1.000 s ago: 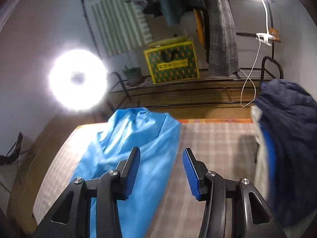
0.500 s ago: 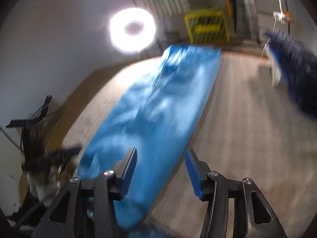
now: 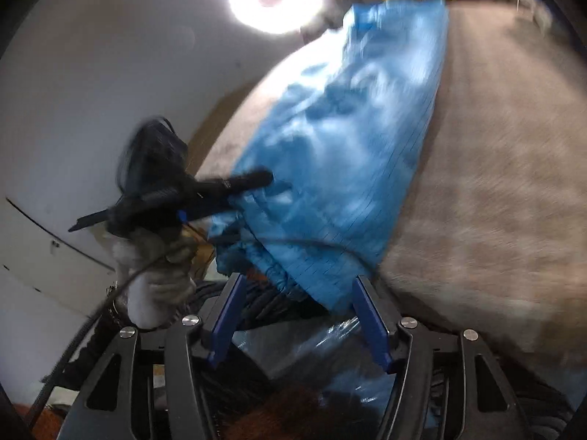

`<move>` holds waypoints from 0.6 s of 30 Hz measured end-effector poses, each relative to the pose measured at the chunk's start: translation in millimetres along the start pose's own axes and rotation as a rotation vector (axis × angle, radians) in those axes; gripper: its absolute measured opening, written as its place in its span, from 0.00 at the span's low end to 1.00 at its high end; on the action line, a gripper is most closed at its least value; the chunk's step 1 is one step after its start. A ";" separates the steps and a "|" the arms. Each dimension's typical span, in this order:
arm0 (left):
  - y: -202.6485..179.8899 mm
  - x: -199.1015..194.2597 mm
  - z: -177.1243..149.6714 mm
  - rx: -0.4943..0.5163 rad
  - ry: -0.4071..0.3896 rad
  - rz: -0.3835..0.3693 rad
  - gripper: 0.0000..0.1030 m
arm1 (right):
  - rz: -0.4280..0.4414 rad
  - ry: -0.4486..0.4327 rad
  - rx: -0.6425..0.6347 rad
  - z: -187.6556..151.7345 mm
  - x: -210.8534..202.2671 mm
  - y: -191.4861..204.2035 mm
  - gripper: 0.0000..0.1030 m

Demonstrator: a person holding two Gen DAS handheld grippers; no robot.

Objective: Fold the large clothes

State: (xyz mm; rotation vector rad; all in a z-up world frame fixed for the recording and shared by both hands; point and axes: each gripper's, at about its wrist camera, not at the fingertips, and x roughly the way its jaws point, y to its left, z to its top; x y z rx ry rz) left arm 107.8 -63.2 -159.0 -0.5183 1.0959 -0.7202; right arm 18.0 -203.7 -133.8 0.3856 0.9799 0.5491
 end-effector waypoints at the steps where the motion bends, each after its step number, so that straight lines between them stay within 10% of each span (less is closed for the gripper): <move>1: -1.5 -2.9 0.5 0.003 -0.004 0.000 0.39 | -0.010 -0.024 -0.014 -1.3 -12.9 2.9 0.62; 9: -16.7 -14.3 4.6 0.045 -0.020 0.055 0.39 | -0.202 -0.211 -0.158 -1.7 -93.2 42.2 0.65; 14: -1.4 1.3 3.9 -0.005 -0.006 0.051 0.36 | -0.230 -0.113 -0.086 -2.5 -37.2 24.8 0.67; 16: 2.2 7.0 1.6 -0.016 -0.007 0.046 0.12 | -0.206 -0.063 -0.033 -5.3 -10.8 11.0 0.67; 18: 1.7 9.3 -2.3 -0.020 -0.019 0.045 0.08 | -0.179 -0.031 -0.001 -6.7 15.4 -2.2 0.67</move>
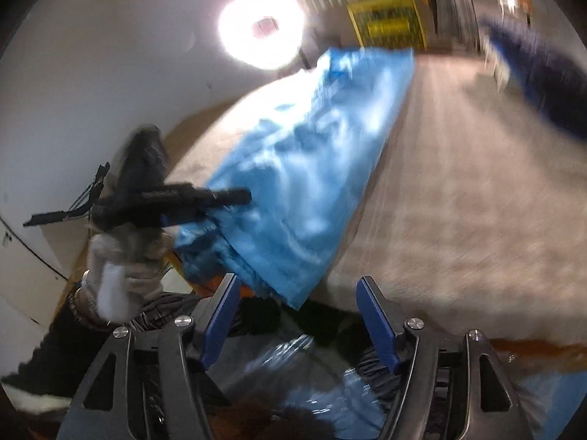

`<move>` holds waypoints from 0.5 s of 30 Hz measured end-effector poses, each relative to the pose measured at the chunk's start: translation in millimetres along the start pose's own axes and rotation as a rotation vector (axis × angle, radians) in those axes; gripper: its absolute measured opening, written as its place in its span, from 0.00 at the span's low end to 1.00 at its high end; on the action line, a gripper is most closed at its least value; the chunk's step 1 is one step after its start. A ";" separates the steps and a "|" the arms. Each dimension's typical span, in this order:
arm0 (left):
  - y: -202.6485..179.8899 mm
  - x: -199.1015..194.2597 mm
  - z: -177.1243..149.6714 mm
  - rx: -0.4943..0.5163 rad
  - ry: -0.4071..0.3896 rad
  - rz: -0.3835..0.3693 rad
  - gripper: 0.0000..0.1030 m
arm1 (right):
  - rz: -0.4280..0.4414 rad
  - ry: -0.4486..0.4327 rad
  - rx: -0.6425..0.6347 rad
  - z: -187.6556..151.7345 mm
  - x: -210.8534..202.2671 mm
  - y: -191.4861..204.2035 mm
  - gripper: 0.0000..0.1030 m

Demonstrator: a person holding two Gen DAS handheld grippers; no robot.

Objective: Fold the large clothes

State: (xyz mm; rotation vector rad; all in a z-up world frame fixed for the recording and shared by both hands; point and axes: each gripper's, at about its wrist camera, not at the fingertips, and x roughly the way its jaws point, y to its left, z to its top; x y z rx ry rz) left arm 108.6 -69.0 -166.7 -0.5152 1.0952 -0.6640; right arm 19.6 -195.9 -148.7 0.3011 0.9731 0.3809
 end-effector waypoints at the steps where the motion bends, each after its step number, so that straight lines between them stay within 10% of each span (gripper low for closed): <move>1: -1.9 0.5 -3.2 0.004 -0.006 0.006 0.07 | 0.008 0.014 0.016 -0.5 14.4 -3.6 0.67; 5: -15.3 0.9 -14.9 0.048 -0.018 0.016 0.06 | 0.152 -0.002 0.078 1.9 27.3 -11.7 0.77; 12: -33.0 12.8 -26.4 0.069 -0.009 -0.012 0.05 | 0.089 0.021 0.022 10.6 18.1 -15.0 0.13; 15: -42.3 25.1 -34.0 0.127 -0.008 0.038 0.05 | -0.001 -0.004 -0.045 13.0 4.2 -12.5 0.04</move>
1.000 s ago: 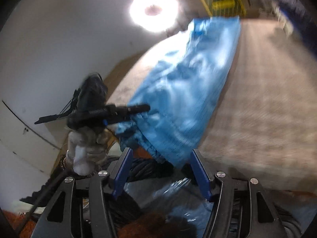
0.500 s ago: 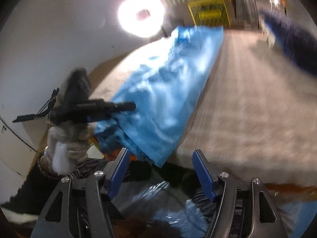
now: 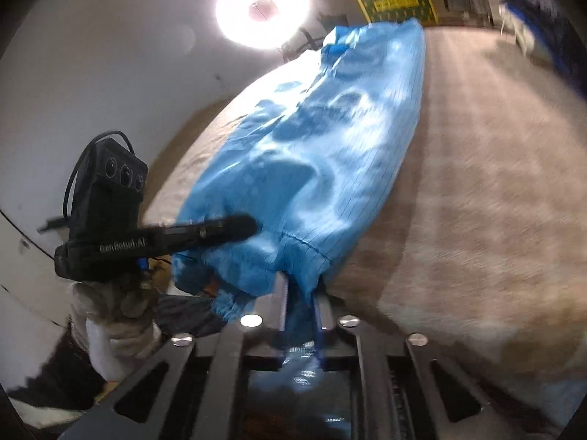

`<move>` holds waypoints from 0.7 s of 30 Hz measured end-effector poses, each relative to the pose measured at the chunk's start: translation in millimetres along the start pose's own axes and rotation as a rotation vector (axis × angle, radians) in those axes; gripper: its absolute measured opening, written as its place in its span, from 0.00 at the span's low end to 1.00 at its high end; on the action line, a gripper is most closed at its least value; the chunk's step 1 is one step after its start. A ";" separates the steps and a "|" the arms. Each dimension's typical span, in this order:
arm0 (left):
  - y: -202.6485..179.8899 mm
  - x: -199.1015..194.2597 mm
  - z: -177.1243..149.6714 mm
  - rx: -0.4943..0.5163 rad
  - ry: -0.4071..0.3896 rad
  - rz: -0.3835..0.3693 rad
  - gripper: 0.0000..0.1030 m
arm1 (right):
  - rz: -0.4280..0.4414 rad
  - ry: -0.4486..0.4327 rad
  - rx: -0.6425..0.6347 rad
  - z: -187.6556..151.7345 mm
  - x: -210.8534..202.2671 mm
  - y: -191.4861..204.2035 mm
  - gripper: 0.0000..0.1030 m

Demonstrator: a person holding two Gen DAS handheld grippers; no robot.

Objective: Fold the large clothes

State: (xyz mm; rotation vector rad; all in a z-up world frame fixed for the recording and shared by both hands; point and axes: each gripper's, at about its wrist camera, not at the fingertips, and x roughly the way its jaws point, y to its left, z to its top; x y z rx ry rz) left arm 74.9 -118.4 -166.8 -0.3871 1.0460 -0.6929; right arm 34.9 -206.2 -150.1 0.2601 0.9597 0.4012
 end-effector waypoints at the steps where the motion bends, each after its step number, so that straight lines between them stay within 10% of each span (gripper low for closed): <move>1: -0.5 3.9 -1.5 0.006 0.005 0.009 0.05 | -0.046 0.002 -0.017 -0.4 -0.9 -0.7 0.01; 5: -6.5 -12.2 -6.4 0.060 -0.022 0.036 0.11 | -0.049 0.044 -0.001 -1.5 12.2 -6.5 0.00; 7: -6.8 -33.8 -9.7 0.085 -0.048 0.041 0.37 | -0.014 0.043 -0.008 -4.7 10.1 -6.3 0.03; 12: 18.2 -110.6 -22.5 0.090 -0.176 0.088 0.57 | 0.028 0.001 0.024 -11.1 -11.7 -15.3 0.41; 16: 75.2 -137.1 -29.4 -0.024 -0.209 0.195 0.58 | 0.094 0.040 0.118 -13.2 -7.7 -28.7 0.54; 21: 124.8 -125.9 -36.4 -0.159 -0.144 0.148 0.58 | 0.165 0.103 0.188 -7.2 13.8 -32.5 0.54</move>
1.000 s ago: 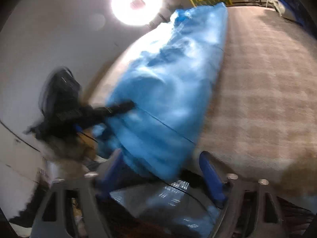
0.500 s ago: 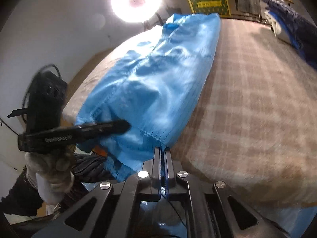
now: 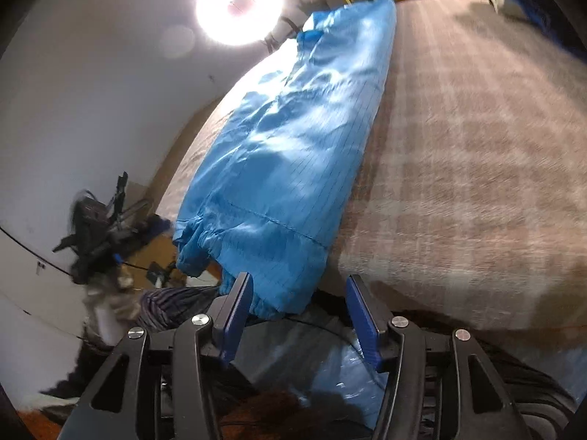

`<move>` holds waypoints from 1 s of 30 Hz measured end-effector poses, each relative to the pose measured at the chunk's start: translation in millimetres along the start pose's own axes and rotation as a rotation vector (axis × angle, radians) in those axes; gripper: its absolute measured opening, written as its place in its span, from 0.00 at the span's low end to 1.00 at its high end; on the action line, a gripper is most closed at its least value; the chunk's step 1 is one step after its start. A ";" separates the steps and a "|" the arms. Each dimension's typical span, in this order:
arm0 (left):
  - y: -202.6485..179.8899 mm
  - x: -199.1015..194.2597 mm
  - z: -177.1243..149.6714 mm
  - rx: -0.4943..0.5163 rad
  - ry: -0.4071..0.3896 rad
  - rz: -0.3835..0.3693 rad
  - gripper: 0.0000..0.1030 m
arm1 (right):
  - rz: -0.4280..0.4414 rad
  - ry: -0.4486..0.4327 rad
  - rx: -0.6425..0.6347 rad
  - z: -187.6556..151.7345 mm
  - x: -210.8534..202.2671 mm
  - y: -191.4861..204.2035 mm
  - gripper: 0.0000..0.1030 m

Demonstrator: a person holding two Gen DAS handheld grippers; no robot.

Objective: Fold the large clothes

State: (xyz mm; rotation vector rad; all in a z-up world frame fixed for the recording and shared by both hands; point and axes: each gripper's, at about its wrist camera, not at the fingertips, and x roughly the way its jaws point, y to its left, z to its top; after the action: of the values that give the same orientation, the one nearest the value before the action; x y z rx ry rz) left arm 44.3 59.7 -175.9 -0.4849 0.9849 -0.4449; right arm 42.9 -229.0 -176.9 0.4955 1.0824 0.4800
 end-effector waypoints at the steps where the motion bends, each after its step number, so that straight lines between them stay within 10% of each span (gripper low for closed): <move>1: 2.1 0.0 -1.1 -0.001 -0.012 -0.025 0.63 | 0.014 0.013 0.009 2.1 4.4 0.0 0.54; 15: -4.2 20.7 -4.3 -0.061 0.085 -0.149 0.63 | 0.100 0.100 0.051 11.5 38.5 -10.2 0.44; 22: -7.6 28.5 -7.0 -0.050 0.133 -0.132 0.12 | 0.140 0.120 0.048 15.3 41.5 -9.3 0.16; 30: -37.2 8.7 10.2 -0.032 0.040 -0.243 0.05 | 0.193 0.023 -0.014 20.6 5.6 3.5 0.03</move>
State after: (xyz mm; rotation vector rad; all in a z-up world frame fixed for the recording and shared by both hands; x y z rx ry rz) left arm 52.4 26.7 -155.7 -0.6305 0.9767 -0.6592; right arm 63.4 -225.8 -170.8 0.5862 1.0571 0.6633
